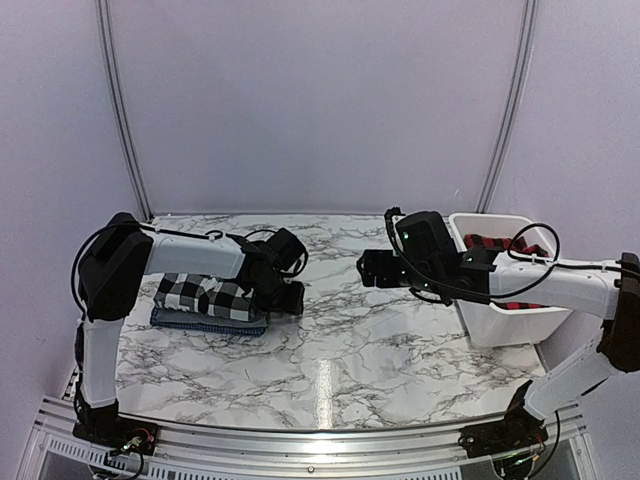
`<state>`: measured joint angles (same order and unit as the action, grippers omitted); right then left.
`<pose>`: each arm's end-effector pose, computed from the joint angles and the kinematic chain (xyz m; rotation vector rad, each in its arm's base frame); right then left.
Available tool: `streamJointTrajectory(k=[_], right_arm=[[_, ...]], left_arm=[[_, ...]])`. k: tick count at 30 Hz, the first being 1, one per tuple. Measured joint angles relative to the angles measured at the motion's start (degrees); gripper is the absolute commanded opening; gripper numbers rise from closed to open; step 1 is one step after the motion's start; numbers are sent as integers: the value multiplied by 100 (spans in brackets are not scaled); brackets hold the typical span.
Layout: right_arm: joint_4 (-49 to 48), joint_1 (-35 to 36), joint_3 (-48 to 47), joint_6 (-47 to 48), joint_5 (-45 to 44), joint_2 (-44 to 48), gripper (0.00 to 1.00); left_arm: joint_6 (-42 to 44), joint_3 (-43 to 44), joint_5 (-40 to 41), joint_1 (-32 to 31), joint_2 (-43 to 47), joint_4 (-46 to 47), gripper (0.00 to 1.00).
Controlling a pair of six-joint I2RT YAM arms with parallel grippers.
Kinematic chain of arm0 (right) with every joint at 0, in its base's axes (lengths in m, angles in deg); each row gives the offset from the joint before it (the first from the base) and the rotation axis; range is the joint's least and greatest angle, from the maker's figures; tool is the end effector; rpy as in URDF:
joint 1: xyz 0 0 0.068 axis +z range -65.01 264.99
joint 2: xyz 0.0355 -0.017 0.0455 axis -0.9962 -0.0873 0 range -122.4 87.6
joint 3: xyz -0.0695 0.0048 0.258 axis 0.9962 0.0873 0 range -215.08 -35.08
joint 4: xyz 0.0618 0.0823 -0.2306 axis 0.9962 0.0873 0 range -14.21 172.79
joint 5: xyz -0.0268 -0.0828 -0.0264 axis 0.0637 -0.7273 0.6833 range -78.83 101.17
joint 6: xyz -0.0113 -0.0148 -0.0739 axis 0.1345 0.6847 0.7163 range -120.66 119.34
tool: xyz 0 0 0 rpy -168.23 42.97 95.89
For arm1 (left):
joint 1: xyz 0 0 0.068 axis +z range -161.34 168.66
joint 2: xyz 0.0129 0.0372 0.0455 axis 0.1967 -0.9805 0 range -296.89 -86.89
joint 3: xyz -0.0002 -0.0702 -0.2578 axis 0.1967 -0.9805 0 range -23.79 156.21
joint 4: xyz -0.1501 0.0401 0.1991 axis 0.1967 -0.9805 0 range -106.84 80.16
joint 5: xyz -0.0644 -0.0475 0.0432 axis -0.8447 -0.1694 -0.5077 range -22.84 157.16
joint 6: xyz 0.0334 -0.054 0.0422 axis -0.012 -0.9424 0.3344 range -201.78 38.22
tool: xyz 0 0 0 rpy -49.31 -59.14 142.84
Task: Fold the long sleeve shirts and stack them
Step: Move the square-folded shirt to the corner of the board.
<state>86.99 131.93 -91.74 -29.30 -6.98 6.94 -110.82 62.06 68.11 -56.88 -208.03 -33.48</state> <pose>0.2389 0.2260 0.2493 -0.1679 2.1737 0.4158 0.3174 -0.3216 0.1287 0.3765 2.6410 -0.4316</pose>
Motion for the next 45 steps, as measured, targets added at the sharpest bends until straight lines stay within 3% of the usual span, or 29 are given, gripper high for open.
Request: streamJointTrajectory(k=[8, 17, 21, 29, 45], right_arm=[[0, 0, 35, -2, 0, 0, 87], [0, 0, 35, 0, 7, -24, 87], [0, -2, 35, 0, 61, -103, 87], [0, -4, 35, 2, 170, -273, 88], [-33, -24, 216, 2, 229, -264, 88]], left_arm=[[0, -330, -52, -507, 404, -87, 52], [-741, -1056, 719, -1460, 1176, -173, 59], [-1379, -1641, 1294, -1427, 1617, -308, 63], [-2352, -1718, 1985, -1338, 1478, -337, 70], [-3751, -1731, 2133, -809, 1178, -323, 81]])
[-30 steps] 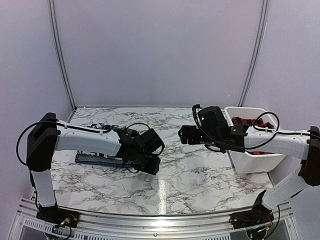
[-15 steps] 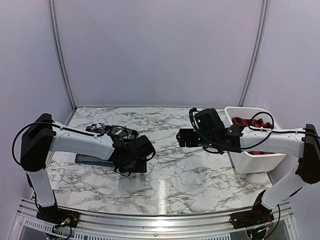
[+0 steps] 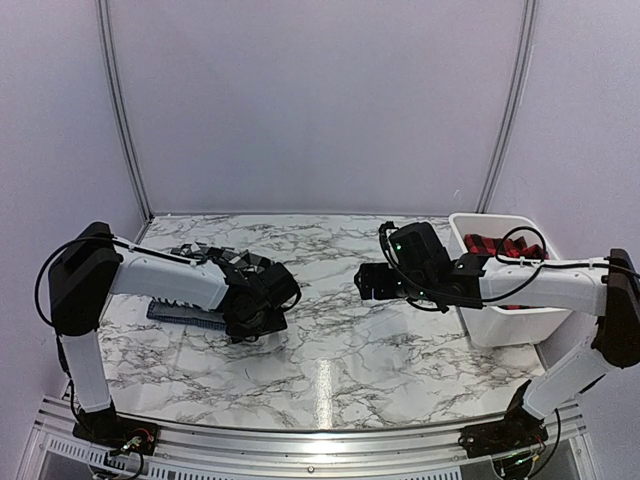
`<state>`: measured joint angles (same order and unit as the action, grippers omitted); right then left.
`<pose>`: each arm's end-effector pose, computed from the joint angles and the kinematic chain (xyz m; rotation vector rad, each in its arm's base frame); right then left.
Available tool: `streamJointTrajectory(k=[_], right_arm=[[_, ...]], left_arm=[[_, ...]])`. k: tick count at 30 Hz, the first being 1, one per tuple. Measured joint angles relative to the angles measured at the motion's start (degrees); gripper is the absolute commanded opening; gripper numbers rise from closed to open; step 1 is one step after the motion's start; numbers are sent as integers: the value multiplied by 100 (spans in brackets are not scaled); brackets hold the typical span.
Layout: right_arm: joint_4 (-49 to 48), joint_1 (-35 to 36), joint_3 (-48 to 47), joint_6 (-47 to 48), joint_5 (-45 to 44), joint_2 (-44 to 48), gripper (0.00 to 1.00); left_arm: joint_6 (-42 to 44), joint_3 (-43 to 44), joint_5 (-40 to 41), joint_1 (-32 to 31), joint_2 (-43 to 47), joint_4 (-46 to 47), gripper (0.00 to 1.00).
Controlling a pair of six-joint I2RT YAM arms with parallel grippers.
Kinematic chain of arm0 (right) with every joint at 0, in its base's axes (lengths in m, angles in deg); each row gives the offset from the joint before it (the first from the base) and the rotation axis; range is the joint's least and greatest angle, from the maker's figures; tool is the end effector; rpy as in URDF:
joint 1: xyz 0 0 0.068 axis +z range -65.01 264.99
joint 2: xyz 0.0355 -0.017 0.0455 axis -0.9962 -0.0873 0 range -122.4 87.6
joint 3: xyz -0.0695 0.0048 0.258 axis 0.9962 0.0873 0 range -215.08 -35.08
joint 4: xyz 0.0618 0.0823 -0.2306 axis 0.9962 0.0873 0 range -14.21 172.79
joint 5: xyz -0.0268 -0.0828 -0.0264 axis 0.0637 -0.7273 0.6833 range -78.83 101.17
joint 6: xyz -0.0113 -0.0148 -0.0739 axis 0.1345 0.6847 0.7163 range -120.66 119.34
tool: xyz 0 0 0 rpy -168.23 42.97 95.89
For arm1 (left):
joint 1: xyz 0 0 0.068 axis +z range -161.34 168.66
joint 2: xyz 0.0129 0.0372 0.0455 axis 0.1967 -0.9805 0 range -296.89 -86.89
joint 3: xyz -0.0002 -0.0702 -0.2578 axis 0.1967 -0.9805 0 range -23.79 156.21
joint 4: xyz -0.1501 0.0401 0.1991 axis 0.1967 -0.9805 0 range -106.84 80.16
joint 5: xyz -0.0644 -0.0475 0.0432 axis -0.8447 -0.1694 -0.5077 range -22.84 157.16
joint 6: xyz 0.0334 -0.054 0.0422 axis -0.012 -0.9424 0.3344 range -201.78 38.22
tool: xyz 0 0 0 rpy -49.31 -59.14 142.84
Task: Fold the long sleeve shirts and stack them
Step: Move the square-folded shirt to the corner of the board.
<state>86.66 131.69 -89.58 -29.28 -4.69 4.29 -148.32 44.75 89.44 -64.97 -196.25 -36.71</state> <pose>0.2392 0.2279 0.2222 -0.2088 2.2530 0.3989 0.2415 -0.2863 0.1248 -0.3941 2.5810 -0.1895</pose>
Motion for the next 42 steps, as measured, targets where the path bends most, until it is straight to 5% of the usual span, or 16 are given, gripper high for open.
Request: streamJointTrajectory(k=[14, 28, 42], right_arm=[[-9, 0, 0, 0, 22, 0, 88], [-4, -15, 0, 0, 22, 0, 88], [74, -28, 0, -4, 35, 50, 88]], left_arm=[[-330, 413, -26, 907, -291, -37, 81], [1397, 1438, -470, 2986, -1032, 96, 81], [2533, 2841, -1185, 3617, -1902, 133, 90]])
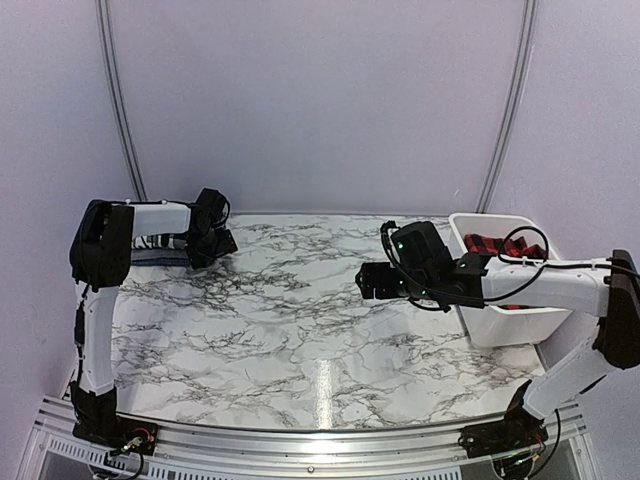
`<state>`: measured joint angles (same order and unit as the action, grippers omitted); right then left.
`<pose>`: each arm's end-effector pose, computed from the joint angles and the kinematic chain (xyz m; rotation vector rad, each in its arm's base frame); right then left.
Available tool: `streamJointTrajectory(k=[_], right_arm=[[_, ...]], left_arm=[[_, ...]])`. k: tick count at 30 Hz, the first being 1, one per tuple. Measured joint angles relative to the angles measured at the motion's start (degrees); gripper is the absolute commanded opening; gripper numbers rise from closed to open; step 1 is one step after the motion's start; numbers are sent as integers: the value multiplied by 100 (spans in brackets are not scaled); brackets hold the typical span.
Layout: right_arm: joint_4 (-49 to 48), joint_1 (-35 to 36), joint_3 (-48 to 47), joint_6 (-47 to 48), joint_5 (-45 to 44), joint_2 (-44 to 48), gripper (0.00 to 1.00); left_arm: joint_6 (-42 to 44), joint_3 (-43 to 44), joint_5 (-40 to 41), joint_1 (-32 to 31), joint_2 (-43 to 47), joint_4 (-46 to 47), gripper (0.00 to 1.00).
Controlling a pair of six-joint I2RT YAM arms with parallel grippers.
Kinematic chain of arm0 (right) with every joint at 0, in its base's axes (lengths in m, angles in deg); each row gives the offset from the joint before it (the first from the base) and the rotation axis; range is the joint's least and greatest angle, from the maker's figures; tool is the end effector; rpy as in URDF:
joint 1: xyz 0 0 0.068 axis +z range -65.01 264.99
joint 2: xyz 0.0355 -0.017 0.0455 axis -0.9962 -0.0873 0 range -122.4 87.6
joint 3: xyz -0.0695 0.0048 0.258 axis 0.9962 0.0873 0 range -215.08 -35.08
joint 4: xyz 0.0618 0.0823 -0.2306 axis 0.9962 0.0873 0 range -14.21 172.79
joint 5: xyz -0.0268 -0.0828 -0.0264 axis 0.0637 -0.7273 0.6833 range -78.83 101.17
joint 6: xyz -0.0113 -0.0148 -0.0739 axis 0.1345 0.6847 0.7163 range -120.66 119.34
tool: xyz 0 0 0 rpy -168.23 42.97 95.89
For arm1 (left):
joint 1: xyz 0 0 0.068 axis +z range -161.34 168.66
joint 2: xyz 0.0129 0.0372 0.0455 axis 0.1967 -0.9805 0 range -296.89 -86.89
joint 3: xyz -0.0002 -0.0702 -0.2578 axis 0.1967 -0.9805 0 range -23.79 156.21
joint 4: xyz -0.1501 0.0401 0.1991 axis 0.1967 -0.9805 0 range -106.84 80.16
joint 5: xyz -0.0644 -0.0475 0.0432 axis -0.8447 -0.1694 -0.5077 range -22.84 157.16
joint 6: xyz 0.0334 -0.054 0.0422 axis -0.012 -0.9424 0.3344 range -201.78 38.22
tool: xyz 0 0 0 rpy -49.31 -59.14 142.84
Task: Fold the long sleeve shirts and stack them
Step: Move the square-folded shirt to the corner of the board.
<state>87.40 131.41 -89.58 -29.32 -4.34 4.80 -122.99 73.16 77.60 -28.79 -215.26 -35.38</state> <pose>0.2387 0.2255 0.2235 -0.2071 2.2587 0.4000 0.4686 -0.1348 0.1291 -0.5922 2.4789 -0.1672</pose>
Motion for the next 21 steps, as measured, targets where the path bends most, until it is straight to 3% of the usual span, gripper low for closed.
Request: streamJointTrajectory(k=[9, 21], right_arm=[[9, -2, -11, 4, -2, 20, 89], [111, -4, -177, 26, -81, 20, 90]], left_arm=[[407, -74, -319, -81, 118, -4, 93], [809, -588, -870, -632, 1215, 0, 96]])
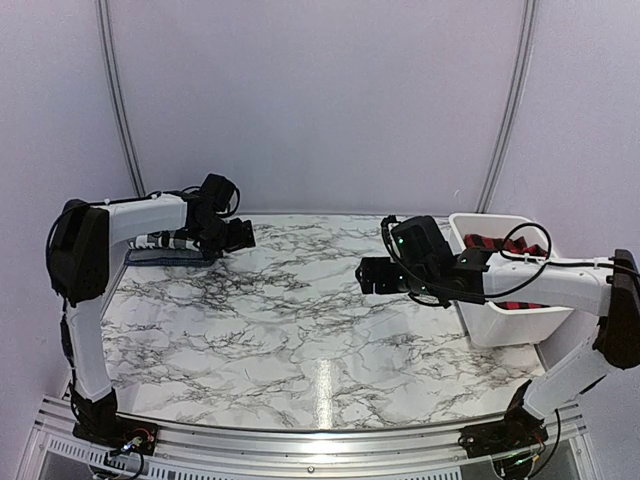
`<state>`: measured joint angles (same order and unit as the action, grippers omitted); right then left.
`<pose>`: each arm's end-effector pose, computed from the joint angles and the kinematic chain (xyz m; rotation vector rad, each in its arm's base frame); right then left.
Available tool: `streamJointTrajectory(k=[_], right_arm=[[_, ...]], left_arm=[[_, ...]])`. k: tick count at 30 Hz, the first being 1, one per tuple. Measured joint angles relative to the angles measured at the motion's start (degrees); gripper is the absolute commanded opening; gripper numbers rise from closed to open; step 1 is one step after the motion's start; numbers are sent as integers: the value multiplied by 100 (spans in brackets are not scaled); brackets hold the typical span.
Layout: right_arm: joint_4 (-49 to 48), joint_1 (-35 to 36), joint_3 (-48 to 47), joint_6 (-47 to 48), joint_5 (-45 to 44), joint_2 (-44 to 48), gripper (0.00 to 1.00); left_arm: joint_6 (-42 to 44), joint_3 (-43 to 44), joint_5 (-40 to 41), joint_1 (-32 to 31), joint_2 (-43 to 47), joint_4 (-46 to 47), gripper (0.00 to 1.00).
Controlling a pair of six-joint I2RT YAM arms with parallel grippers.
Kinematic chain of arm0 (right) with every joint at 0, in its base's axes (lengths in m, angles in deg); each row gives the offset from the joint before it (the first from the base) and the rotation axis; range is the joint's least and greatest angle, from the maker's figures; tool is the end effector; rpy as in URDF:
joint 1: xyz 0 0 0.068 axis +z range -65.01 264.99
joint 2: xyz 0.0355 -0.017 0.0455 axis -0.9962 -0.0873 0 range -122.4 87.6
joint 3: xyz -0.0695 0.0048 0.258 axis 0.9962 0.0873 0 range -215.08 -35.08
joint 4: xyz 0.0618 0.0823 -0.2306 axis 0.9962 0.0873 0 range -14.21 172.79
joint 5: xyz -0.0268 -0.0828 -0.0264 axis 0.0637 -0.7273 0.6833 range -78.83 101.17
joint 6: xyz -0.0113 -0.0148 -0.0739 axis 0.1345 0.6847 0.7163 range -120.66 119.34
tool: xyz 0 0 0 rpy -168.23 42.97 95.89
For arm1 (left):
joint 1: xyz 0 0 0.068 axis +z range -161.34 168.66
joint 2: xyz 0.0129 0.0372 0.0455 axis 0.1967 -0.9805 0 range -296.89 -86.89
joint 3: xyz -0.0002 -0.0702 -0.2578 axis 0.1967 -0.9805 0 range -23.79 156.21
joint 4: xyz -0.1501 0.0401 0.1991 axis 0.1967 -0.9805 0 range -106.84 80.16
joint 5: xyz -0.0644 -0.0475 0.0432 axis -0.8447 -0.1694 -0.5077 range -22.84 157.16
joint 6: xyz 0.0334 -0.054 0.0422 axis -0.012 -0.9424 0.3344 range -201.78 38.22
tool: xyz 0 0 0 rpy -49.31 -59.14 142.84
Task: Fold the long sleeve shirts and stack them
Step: Move the square-folded shirt to the corner of the board, then reset both arms
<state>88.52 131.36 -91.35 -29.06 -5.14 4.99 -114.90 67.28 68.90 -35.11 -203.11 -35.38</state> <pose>0.2410 0.2263 0.2332 -0.1992 2.2408 0.3933 0.4223 -0.1837 0.1921 -0.2171 2.4871 -0.3913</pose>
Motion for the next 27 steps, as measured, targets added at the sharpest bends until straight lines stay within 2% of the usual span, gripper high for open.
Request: streamJointTrajectory(k=[4, 17, 27], right_arm=[[48, 0, -24, 0, -125, 0, 98], [140, -4, -260, 42, -721, 98, 98], [-269, -7, -129, 247, -1187, 997, 98]], left_arm=[[129, -334, -120, -188, 417, 28, 99], [557, -1639, -275, -977, 2188, 616, 99], [708, -2468, -273, -1156, 3276, 1113, 99]])
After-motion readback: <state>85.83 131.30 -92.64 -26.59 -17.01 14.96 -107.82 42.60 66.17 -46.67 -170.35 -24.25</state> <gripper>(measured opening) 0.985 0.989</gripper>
